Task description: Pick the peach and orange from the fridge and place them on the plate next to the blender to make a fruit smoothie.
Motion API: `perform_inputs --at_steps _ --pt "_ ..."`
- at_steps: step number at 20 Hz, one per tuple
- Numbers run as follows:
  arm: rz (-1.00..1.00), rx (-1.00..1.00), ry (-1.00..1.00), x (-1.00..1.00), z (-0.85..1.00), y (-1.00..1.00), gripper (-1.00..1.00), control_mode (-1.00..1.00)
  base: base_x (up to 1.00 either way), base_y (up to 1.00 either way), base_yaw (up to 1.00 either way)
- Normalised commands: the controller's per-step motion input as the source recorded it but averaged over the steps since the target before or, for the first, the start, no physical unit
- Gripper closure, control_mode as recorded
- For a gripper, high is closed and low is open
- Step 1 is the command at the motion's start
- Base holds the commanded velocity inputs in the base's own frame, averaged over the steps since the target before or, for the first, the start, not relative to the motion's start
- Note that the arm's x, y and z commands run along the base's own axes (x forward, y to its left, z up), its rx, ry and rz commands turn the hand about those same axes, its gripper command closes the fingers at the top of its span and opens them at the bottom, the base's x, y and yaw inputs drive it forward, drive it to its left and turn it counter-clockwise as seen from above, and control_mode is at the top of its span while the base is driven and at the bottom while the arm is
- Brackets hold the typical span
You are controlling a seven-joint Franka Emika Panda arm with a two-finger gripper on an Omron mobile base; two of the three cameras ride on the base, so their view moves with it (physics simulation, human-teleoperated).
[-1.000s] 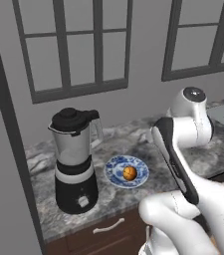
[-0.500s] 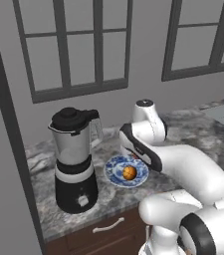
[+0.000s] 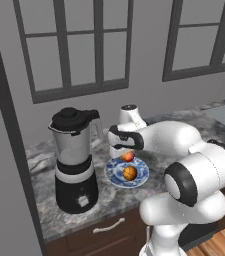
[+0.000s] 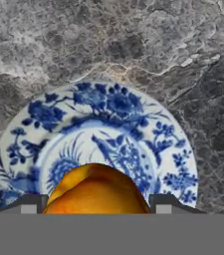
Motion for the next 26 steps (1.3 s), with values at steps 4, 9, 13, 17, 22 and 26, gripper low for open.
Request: perform_inputs --at_steps 4,9,13,17,22,26 --pt "0.03 0.00 0.00 0.66 -0.71 0.09 -1.00 -1.00 0.00 0.00 0.00" --pt "0.02 -0.01 0.00 0.06 -0.18 0.00 -1.00 -1.00 0.00 0.00 0.00" --pt "0.00 0.00 0.00 0.01 0.09 0.00 -1.00 -1.00 0.00 0.00 0.00" --pt "0.00 0.00 -0.04 -0.31 0.51 -0.09 -1.00 -1.00 0.00 0.00 0.00" --pt "-0.01 0.03 -0.38 -0.92 0.86 -0.42 -1.00 -1.00 0.00 0.00 0.00" --pt "-0.03 0.04 -0.51 -1.00 0.85 -0.44 -1.00 -1.00 0.00 0.00 0.00"
